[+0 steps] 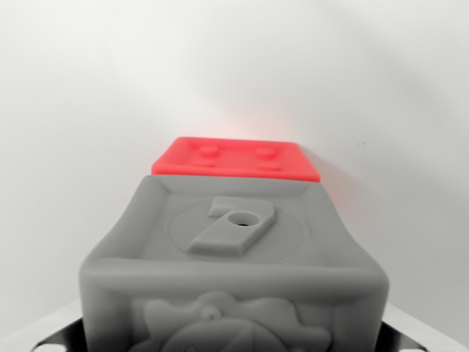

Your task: Destack cube

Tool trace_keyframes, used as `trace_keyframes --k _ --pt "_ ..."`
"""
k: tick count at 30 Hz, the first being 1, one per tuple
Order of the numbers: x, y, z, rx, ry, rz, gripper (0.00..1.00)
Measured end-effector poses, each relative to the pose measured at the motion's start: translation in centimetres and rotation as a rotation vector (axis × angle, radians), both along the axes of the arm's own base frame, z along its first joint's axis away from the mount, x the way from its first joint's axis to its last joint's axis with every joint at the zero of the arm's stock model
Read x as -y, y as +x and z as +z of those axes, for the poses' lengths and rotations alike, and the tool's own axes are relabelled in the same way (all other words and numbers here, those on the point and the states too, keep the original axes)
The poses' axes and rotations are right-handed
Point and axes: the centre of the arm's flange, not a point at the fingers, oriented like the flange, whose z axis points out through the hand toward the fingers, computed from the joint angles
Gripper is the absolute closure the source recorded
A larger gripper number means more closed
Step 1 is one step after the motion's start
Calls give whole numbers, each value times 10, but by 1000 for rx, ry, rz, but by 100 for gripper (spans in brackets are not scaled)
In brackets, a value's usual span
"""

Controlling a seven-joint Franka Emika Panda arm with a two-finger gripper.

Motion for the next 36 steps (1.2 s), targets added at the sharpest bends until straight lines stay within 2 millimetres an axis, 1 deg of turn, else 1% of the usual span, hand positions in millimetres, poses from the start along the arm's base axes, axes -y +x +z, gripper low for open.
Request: trace_keyframes --k 17,36 --pt "0 1 23 2 1 -1 100" --pt "0 1 66 4 3 -1 100"
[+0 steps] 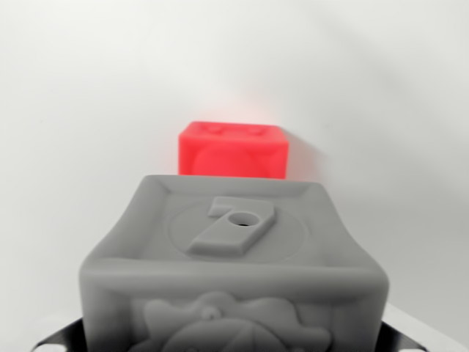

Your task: Destack cube

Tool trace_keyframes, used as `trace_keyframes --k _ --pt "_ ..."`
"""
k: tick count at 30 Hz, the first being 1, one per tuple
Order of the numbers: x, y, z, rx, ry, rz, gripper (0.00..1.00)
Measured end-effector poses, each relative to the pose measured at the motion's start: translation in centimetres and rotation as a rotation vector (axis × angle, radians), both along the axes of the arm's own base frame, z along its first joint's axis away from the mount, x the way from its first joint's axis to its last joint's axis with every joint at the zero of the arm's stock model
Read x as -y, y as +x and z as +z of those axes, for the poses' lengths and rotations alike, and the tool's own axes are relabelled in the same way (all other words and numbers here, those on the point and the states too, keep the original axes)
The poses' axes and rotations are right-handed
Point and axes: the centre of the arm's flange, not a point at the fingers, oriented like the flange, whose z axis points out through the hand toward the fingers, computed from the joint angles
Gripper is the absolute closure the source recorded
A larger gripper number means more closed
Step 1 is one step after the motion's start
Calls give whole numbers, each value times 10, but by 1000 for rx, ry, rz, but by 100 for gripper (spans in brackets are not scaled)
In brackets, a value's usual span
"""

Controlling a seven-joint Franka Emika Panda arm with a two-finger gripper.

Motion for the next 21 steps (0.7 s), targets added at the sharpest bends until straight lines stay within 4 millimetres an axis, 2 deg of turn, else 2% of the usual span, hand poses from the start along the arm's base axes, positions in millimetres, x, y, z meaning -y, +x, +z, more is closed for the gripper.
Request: trace_keyframes --k 21 --pt "0 0 60 3 2 0 100"
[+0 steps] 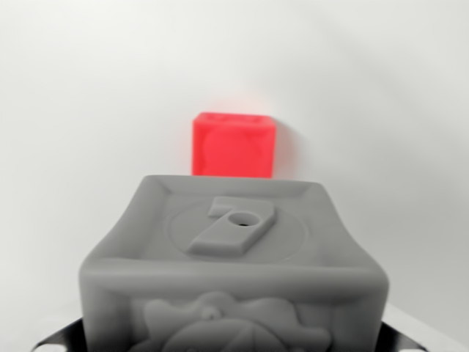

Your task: Destack cube

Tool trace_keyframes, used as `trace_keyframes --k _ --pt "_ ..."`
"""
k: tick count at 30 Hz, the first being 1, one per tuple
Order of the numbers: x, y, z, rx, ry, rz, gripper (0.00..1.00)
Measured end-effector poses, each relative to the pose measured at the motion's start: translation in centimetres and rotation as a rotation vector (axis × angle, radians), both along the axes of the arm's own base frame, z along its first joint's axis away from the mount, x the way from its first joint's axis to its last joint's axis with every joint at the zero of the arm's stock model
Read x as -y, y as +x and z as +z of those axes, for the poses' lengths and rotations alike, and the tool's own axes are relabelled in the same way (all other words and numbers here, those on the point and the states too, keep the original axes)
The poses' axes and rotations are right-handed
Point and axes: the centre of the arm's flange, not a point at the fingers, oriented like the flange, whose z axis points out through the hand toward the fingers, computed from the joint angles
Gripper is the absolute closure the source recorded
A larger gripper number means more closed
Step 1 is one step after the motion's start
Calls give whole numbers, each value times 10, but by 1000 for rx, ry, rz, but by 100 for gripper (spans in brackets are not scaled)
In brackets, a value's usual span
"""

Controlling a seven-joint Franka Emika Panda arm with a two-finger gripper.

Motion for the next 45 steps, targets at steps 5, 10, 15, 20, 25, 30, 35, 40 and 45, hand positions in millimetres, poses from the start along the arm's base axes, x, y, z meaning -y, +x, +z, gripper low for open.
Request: trace_keyframes --k 5,10,15,20,25,30,35,40,45 --pt "-1 -5 3 -2 1 -11 100" --pt "-2 -14 -4 -9 2 -28 100" --pt "-4 -23 -6 -8 2 -45 100" --pt "-5 -32 -9 -7 2 -63 100" --pt "-7 -41 -13 -8 2 -82 100" --pt "-9 -49 -17 -7 2 -98 100" --pt "-10 -58 -20 -8 2 -115 100" --pt "-12 -68 -24 -8 2 -135 100" --pt "-14 -76 -27 -8 2 -152 100"
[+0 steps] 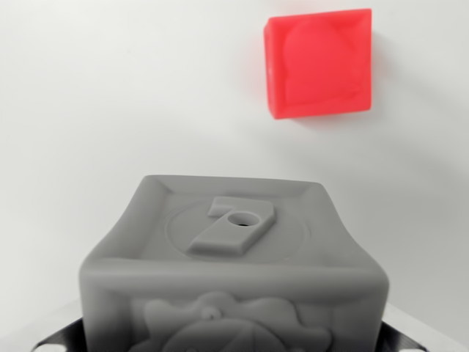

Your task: Destack cube

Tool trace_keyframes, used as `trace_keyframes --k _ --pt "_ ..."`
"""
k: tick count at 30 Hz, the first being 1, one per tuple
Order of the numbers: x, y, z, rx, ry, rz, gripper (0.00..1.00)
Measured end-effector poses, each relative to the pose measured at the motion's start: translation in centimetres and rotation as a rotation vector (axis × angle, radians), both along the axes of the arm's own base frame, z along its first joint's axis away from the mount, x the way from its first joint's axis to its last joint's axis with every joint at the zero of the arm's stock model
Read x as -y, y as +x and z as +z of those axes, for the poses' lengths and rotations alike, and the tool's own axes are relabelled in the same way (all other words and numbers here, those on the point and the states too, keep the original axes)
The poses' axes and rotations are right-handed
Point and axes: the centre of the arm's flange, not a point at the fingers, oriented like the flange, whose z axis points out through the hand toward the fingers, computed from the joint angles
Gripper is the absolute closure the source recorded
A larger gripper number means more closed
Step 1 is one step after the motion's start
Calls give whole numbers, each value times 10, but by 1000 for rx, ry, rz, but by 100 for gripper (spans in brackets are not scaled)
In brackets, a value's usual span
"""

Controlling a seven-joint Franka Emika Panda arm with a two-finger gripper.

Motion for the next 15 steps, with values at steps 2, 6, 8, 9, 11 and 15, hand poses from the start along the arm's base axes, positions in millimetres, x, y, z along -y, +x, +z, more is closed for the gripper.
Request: trace_keyframes --k 2,6,8,9,11,15 --pt "-1 -4 -2 -1 0 -8 100" --pt "-2 -11 -5 -1 0 -22 100" --pt "-3 -15 -6 0 0 -30 100" --pt "-3 -18 -7 -1 0 -34 100" --pt "-4 -21 -8 -1 0 -41 100" --pt "-5 -29 -12 -2 0 -57 100"
